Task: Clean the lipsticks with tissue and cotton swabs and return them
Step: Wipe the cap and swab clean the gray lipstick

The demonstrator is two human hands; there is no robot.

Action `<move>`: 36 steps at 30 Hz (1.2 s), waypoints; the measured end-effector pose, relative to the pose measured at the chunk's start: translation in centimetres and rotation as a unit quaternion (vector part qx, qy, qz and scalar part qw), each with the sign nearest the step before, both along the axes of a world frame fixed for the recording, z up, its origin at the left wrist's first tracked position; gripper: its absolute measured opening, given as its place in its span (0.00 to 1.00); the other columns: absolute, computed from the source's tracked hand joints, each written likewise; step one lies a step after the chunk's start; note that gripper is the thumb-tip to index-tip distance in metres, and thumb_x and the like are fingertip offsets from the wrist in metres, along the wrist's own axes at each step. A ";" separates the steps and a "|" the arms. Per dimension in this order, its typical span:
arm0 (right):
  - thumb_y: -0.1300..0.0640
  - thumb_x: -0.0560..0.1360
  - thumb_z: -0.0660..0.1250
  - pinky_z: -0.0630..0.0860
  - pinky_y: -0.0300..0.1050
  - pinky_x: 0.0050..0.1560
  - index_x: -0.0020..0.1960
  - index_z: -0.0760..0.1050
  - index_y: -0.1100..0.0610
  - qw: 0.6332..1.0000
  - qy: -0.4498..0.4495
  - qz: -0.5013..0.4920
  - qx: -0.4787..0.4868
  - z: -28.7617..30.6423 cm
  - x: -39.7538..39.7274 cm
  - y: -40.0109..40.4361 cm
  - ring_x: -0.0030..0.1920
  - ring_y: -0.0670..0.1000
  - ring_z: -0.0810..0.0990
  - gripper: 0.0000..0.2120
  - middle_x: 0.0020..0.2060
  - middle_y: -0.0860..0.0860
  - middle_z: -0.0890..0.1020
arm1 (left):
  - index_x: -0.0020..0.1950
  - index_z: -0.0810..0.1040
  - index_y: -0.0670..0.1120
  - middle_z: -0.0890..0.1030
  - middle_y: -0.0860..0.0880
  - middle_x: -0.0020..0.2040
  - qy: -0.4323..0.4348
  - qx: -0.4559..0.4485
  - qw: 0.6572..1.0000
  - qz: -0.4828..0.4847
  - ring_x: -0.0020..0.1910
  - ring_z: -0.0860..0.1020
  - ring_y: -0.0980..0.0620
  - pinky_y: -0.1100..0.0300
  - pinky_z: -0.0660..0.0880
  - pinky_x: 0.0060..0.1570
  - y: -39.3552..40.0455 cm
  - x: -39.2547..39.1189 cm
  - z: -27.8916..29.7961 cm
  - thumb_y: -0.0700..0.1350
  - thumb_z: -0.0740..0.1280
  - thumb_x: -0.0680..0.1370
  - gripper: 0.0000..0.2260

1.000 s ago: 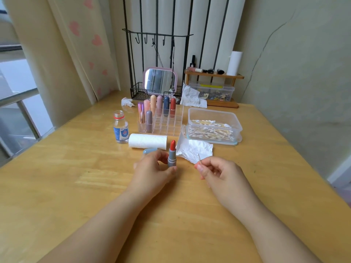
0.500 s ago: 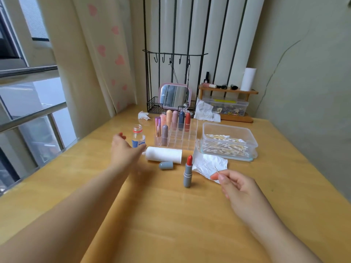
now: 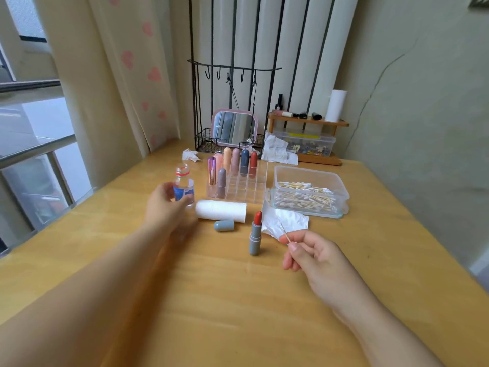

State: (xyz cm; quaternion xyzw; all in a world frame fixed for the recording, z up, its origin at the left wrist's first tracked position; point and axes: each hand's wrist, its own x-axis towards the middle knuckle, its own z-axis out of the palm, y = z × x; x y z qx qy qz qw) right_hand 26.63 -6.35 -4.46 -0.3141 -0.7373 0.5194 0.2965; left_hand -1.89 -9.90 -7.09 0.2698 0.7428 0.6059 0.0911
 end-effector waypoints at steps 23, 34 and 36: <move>0.58 0.76 0.67 0.64 0.27 0.44 0.46 0.81 0.53 0.855 -0.164 0.075 0.486 8.0 0.3 -0.9 0.38 0.39 0.70 0.04 0.33 0.35 0.71 | 0.58 0.78 0.52 0.74 0.59 0.53 0.333 0.026 0.915 -0.228 0.54 0.73 0.64 0.73 0.68 0.54 -8.2 9.2 3.6 0.49 0.72 0.66 0.20; 0.58 0.74 0.57 0.59 0.39 0.39 0.46 0.83 0.55 0.760 -0.124 0.127 0.626 8.0 -0.7 0.0 0.40 0.49 0.65 0.15 0.36 0.50 0.77 | 0.58 0.77 0.53 0.73 0.62 0.53 0.325 -0.001 0.917 -0.232 0.53 0.72 0.66 0.75 0.66 0.51 -8.8 9.0 4.0 0.43 0.78 0.68 0.21; 0.62 0.74 0.59 0.60 0.40 0.40 0.47 0.82 0.55 0.748 -0.121 0.123 0.640 7.8 -0.7 0.0 0.40 0.49 0.66 0.13 0.37 0.50 0.77 | 0.59 0.78 0.51 0.73 0.62 0.53 0.323 -0.005 0.919 -0.227 0.53 0.72 0.66 0.74 0.67 0.52 -8.9 9.0 4.1 0.42 0.77 0.68 0.21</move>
